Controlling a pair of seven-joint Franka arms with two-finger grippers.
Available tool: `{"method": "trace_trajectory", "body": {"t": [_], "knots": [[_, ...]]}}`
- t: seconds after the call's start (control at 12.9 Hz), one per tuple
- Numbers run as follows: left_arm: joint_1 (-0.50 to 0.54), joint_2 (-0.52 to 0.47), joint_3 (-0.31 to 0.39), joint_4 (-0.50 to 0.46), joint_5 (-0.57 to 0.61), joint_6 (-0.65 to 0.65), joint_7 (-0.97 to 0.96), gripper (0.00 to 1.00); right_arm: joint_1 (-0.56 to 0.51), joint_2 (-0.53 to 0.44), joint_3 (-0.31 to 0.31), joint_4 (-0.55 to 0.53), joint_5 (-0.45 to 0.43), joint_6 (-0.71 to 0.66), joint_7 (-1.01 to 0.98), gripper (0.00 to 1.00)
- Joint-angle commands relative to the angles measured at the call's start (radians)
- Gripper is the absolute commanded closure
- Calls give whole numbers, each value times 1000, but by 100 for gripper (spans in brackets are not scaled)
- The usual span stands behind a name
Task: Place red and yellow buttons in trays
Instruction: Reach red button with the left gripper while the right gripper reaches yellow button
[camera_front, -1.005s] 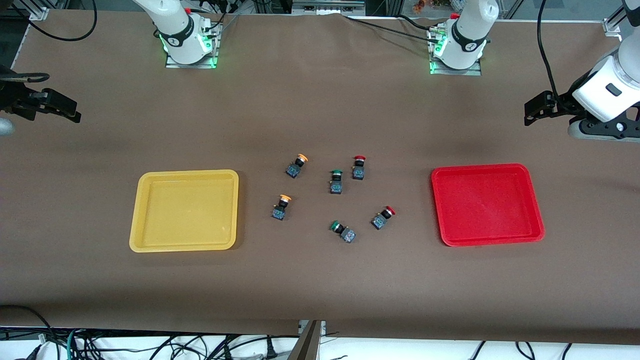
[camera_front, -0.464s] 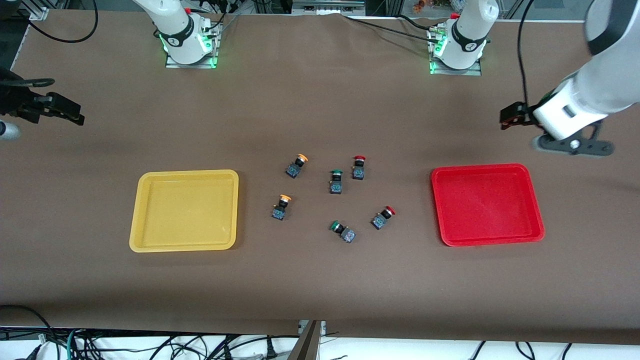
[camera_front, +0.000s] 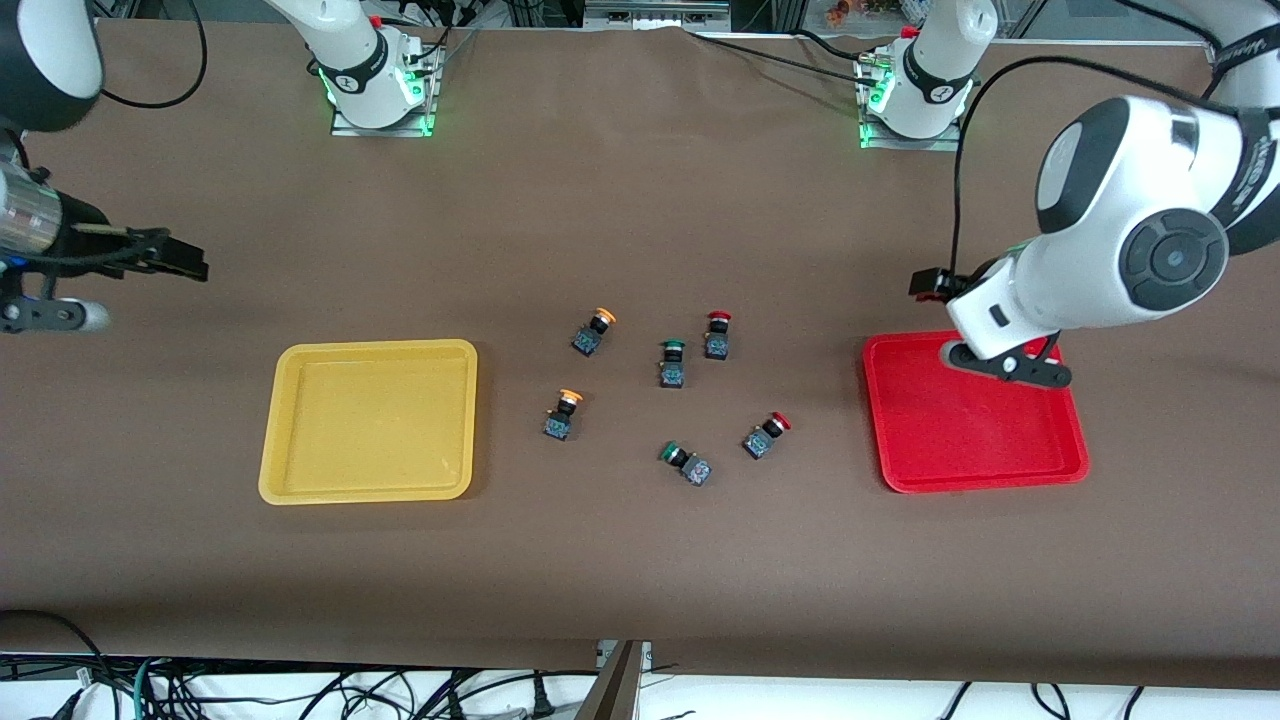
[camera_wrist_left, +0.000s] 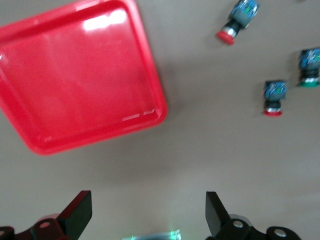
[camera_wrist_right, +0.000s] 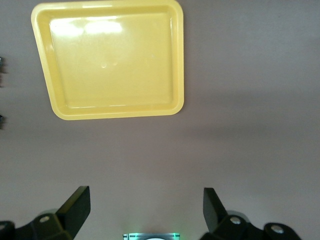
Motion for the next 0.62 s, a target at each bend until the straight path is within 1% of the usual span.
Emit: {"method": "trace_trajectory", "body": {"t": [0.0,0.08,0.15,0.23,0.54], "knots": [[-70,85,9,73,-19,108,13,0,78,85,-2,18,3,67,79,0],[-101,123,9,70,-20,194,16,0,90,112,-2,18,25,113,146,0],[-133,155,9,70,-19,247,14,0,107,143,-2,18,60,148,183,0],[-149,182,9,71,-15,291,14,0,127,171,-2,18,69,184,221,0],[-204,290,9,67,-8,463,16,0,234,255,-2,18,69,300,431,0]]}}
